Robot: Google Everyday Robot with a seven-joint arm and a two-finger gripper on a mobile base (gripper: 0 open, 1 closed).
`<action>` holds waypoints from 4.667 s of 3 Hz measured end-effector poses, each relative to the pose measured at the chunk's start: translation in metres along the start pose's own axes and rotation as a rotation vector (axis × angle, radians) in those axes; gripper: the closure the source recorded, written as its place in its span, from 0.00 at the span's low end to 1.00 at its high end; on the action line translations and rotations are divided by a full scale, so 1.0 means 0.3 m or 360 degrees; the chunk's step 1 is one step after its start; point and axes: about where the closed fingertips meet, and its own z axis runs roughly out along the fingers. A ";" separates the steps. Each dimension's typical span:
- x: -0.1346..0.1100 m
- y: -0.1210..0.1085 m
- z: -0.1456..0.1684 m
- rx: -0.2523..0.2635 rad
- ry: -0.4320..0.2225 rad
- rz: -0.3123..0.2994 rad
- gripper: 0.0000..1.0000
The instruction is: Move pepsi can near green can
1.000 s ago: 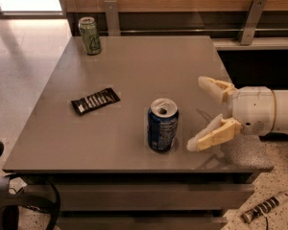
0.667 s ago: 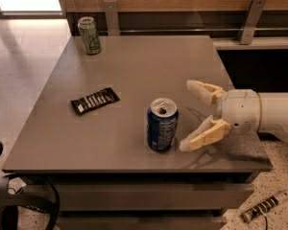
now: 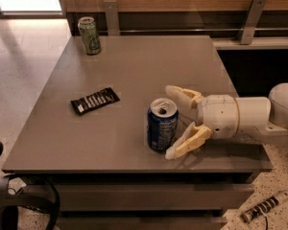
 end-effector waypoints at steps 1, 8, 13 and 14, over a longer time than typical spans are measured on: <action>-0.014 0.025 0.024 -0.0058 -0.0032 -0.0043 0.25; -0.398 -0.536 -0.111 0.0250 -0.0061 -0.0131 1.00; -0.221 -1.123 0.122 0.0704 0.0122 0.0120 1.00; -0.179 -1.183 0.177 0.0763 0.0078 0.0131 1.00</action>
Offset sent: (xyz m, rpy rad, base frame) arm -0.0057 0.0069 0.0026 0.0138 -0.0202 0.0335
